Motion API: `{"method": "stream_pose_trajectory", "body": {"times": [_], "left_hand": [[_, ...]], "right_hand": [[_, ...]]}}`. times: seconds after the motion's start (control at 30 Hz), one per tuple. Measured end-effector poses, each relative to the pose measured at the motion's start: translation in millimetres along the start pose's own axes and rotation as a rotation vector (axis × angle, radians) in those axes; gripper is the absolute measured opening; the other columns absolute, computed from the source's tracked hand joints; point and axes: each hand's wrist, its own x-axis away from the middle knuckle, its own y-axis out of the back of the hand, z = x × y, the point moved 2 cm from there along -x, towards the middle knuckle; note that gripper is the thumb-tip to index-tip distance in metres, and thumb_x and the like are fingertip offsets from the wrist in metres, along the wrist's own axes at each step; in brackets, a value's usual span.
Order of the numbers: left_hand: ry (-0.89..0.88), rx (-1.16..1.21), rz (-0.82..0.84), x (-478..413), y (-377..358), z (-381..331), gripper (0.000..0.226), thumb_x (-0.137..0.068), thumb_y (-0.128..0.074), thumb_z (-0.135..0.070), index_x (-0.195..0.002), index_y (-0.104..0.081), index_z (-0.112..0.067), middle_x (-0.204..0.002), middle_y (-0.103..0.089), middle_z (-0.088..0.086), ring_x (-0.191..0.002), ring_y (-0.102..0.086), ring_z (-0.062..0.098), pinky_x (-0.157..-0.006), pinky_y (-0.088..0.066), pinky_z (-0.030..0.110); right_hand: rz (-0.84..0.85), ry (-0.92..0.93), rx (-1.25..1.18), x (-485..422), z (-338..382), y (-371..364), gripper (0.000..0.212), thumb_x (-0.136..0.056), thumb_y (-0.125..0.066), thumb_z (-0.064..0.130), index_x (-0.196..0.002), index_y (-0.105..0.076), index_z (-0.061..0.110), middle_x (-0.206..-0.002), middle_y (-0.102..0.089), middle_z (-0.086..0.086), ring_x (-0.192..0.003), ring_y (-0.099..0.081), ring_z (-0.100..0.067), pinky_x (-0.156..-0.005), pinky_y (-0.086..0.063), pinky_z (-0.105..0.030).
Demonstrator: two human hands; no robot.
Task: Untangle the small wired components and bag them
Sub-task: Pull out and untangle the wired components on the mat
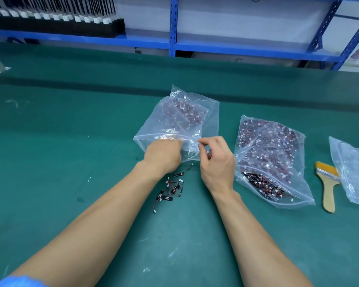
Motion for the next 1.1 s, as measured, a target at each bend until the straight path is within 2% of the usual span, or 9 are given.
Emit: {"method": "stream_pose_trajectory", "body": {"times": [0.1,0.23,0.43,0.53,0.6,0.7,0.8,1.0,1.1], "left_hand": [[-0.027,-0.005,-0.104,-2,0,5,0.019,-0.094,-0.051,-0.015,-0.103,-0.067,-0.021,-0.098,-0.07,0.005,-0.094,-0.064,0.032,-0.071,-0.052,0.037],[-0.071,0.013,-0.225,2,4,6,0.017,-0.095,-0.059,-0.025,-0.105,-0.072,-0.028,-0.1,-0.073,-0.001,-0.096,-0.063,0.029,-0.07,-0.048,0.035],[-0.299,0.216,-0.383,35,11,12,0.009,-0.091,-0.069,-0.022,-0.099,-0.074,-0.022,-0.093,-0.071,-0.007,-0.091,-0.065,0.022,-0.072,-0.054,0.039],[-0.194,0.464,-0.389,54,12,22,0.013,-0.086,-0.075,-0.02,-0.097,-0.076,-0.027,-0.08,-0.072,-0.016,-0.07,-0.059,-0.004,-0.069,-0.05,0.022],[-0.08,0.666,-0.343,64,10,32,0.012,-0.085,-0.078,-0.019,-0.093,-0.077,-0.028,-0.072,-0.072,-0.018,-0.063,-0.059,-0.005,-0.064,-0.041,0.008],[0.019,0.79,-0.259,75,6,46,0.012,-0.086,-0.077,-0.02,-0.08,-0.075,-0.03,-0.069,-0.072,-0.018,-0.063,-0.06,0.0,-0.062,-0.041,0.008],[0.076,0.764,-0.191,81,1,59,0.015,-0.086,-0.077,-0.022,-0.075,-0.074,-0.031,-0.067,-0.07,-0.018,-0.057,-0.057,0.001,-0.058,-0.042,0.011],[0.111,0.533,-0.205,85,0,79,0.006,-0.086,-0.076,-0.031,-0.087,-0.077,-0.037,-0.071,-0.053,-0.045,-0.065,-0.048,-0.017,-0.057,-0.031,0.021],[0.078,0.508,-0.197,84,-2,82,0.006,-0.085,-0.076,-0.035,-0.088,-0.074,-0.04,-0.074,-0.057,-0.038,-0.071,-0.048,-0.016,-0.061,-0.034,0.026]], "right_hand": [[0.004,0.003,-0.004,-1,1,1,0.007,-0.094,-0.067,0.014,-0.097,-0.074,0.015,-0.094,-0.065,0.006,-0.07,-0.048,-0.007,-0.062,-0.041,-0.027],[0.003,0.005,-0.003,-2,1,1,0.007,-0.094,-0.067,0.014,-0.097,-0.074,0.015,-0.094,-0.065,0.005,-0.071,-0.052,-0.01,-0.062,-0.046,-0.032],[0.017,0.009,0.006,-3,1,2,0.008,-0.094,-0.067,0.015,-0.099,-0.074,0.015,-0.095,-0.065,0.005,-0.071,-0.049,-0.007,-0.063,-0.046,-0.031],[0.023,0.004,0.02,-3,0,3,0.007,-0.092,-0.067,0.015,-0.096,-0.073,0.017,-0.094,-0.065,0.007,-0.069,-0.047,-0.006,-0.062,-0.045,-0.03],[0.033,-0.008,0.017,-2,1,4,0.007,-0.089,-0.068,0.015,-0.094,-0.073,0.019,-0.093,-0.065,0.009,-0.07,-0.046,-0.004,-0.062,-0.043,-0.028],[0.053,-0.016,-0.005,-1,3,6,0.006,-0.087,-0.069,0.023,-0.091,-0.073,0.021,-0.09,-0.063,0.012,-0.069,-0.045,-0.003,-0.062,-0.04,-0.024],[0.06,-0.003,-0.045,1,7,12,0.016,-0.089,-0.062,0.033,-0.09,-0.072,0.02,-0.09,-0.062,0.014,-0.069,-0.045,-0.002,-0.062,-0.036,-0.016],[0.111,0.186,-0.092,7,17,22,0.015,-0.089,-0.066,0.017,-0.075,-0.069,0.013,-0.075,-0.059,0.01,-0.064,-0.045,-0.005,-0.058,-0.04,-0.027],[0.223,0.259,-0.119,12,25,21,0.012,-0.086,-0.069,0.018,-0.075,-0.072,0.016,-0.07,-0.06,0.009,-0.06,-0.044,-0.001,-0.055,-0.045,-0.032]]}}
